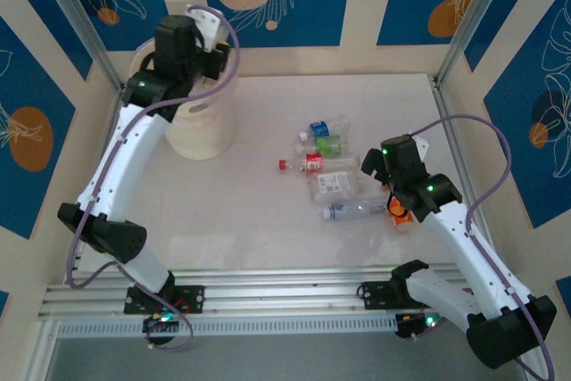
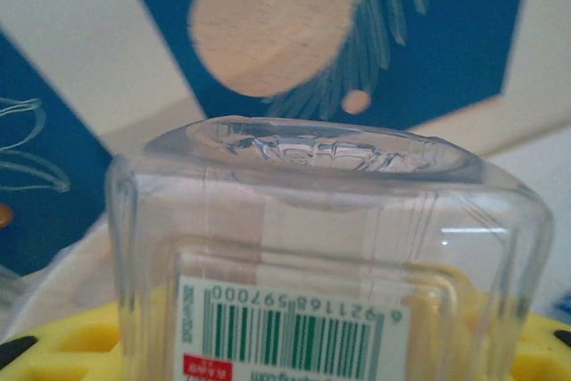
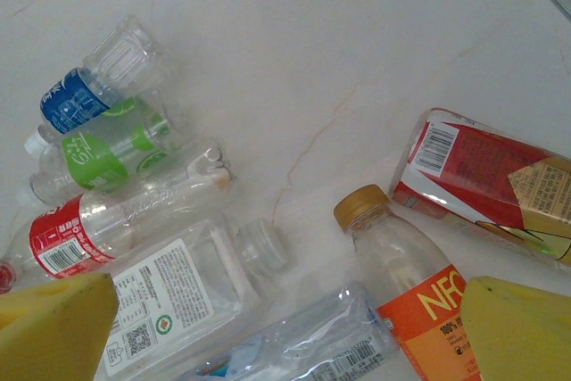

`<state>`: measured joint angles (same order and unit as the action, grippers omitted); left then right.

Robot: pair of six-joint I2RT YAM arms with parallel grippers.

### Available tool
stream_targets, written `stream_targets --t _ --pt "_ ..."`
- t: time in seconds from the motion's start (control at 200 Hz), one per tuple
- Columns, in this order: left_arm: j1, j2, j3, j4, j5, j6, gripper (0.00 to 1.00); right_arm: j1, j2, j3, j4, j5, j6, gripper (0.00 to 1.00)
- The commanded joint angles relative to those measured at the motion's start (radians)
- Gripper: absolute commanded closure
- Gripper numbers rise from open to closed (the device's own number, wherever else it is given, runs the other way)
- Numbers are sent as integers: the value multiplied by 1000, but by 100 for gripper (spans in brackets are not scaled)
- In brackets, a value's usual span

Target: Put the plastic bottles in the bin

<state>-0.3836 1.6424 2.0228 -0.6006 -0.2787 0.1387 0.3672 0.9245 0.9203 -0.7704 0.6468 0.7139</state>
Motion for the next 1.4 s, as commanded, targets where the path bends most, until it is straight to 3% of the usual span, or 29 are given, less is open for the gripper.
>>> stream_targets --t 0.0,0.39,0.52,0.74,1.06,1.305,1.395 --pt "75 41 58 62 -5 -79 44 6 -1 14 23 -16 2 1" --pt "234 190 165 -49 -138 -188 44 6 -13 8 10 -27 2 1" --pt "257 178 86 -20 -196 -235 43 6 -12 8 9 -28 2 1" --pt "279 142 -91 99 -201 -339 42 7 -12 3 7 -36 5 1" --pt "286 160 -155 84 -245 -428 40 7 -16 2 3 -32 -2 1" --pt "293 186 -153 46 -261 -449 12 6 -15 0 8 -36 -1 1" --pt "293 193 -131 33 -258 -446 9 7 -15 2 7 -36 -1 1"
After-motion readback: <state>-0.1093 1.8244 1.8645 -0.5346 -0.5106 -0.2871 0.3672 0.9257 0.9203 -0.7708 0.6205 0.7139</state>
